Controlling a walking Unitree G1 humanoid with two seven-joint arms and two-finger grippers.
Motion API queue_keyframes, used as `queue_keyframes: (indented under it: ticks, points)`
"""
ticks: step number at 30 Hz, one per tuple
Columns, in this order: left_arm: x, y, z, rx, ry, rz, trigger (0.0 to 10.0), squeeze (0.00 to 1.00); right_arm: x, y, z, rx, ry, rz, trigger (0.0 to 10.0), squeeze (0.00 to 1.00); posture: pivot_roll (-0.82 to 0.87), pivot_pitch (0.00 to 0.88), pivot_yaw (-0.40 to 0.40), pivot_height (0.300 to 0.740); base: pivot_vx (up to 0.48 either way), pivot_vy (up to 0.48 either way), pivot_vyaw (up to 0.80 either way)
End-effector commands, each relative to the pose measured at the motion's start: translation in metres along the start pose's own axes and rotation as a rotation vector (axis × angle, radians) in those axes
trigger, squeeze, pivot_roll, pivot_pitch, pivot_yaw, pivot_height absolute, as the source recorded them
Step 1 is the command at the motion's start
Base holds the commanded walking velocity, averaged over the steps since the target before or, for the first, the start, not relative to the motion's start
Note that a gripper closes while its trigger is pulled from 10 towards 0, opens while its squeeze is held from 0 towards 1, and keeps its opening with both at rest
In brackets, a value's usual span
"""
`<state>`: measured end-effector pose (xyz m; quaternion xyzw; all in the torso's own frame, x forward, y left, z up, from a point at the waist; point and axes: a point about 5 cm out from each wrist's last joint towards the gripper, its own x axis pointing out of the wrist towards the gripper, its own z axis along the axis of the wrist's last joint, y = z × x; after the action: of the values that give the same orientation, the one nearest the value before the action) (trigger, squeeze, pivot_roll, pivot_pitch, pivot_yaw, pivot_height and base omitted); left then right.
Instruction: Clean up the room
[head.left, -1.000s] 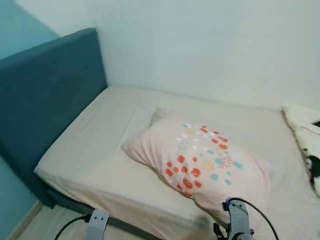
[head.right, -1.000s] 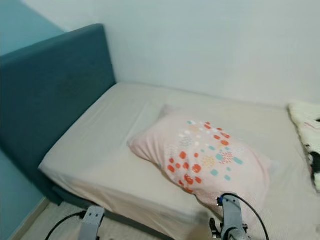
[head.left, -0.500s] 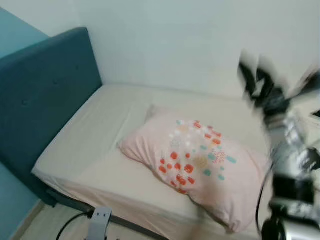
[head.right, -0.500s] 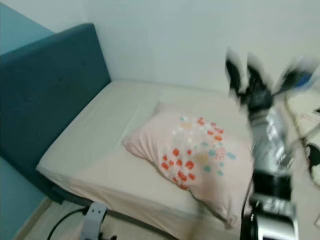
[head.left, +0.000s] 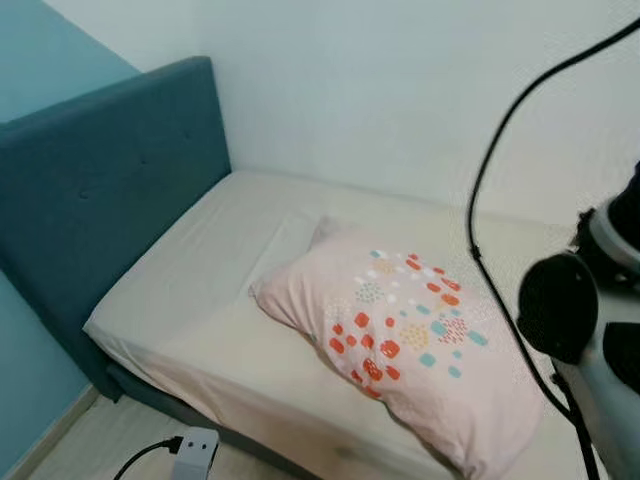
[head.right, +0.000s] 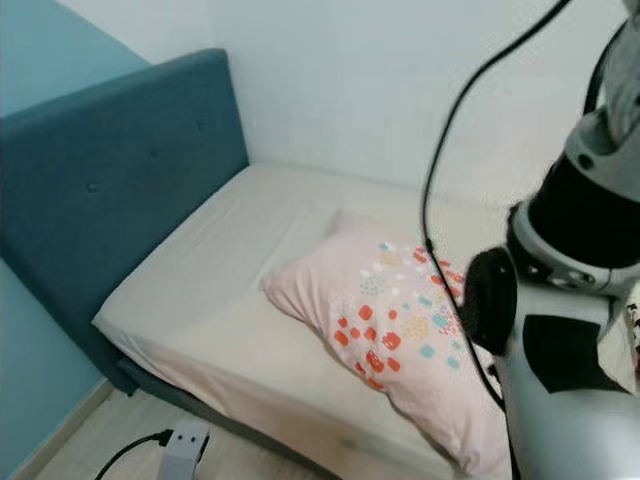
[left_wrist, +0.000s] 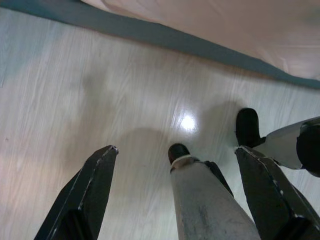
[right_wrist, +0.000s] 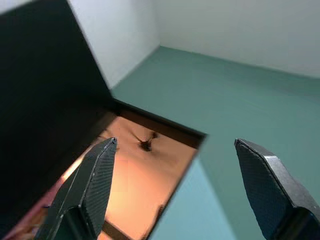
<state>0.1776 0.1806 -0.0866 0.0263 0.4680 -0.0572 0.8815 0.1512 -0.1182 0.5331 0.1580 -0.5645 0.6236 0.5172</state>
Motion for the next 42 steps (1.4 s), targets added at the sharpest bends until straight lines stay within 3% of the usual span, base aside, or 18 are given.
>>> queue_keyframes:
  ticks: [1, 9, 16, 37, 38, 39, 42]
  points:
    - [-0.002, 0.011, -0.002, 0.016, 0.004, 0.019, 10.0, 0.00, 0.009, 0.009, -0.002, 0.038, 0.006, 0.050, 10.0, 0.00, 0.04, 0.000, 0.012, 0.730, 0.000, 0.000, 0.00]
    - [-0.005, 0.016, -0.008, 0.025, 0.019, 0.023, 10.0, 0.00, 0.022, 0.014, -0.008, 0.107, 0.017, 0.077, 10.0, 0.00, 0.03, 0.011, 0.029, 0.730, 0.000, 0.000, 0.00]
    - [-0.005, 0.013, -0.010, 0.022, 0.016, 0.013, 10.0, 0.00, 0.024, 0.009, 0.008, 0.279, -0.181, 0.058, 10.0, 0.00, 0.03, 0.019, 0.025, 0.730, 0.000, 0.000, 0.00]
    - [-0.005, 0.011, -0.012, 0.025, 0.018, 0.002, 10.0, 0.00, 0.024, 0.013, 0.012, 0.253, -0.150, 0.064, 10.0, 0.00, 0.02, 0.017, 0.024, 0.730, 0.000, 0.000, 0.00]
    - [-0.005, 0.010, -0.012, 0.027, 0.018, -0.001, 10.0, 0.00, 0.022, 0.013, 0.011, 0.230, -0.134, 0.062, 10.0, 0.00, 0.02, 0.015, 0.020, 0.730, 0.000, 0.000, 0.00]
    - [-0.004, 0.008, -0.012, 0.025, 0.017, -0.005, 10.0, 0.00, 0.007, 0.006, 0.010, 0.180, -0.110, 0.017, 10.0, 0.00, 0.02, 0.012, 0.015, 0.730, 0.000, 0.000, 0.00]
    - [-0.004, 0.007, -0.012, 0.023, 0.017, -0.005, 10.0, 0.00, -0.003, -0.001, 0.010, 0.158, -0.102, -0.035, 10.0, 0.00, 0.03, 0.008, 0.007, 0.730, 0.000, 0.000, 0.00]
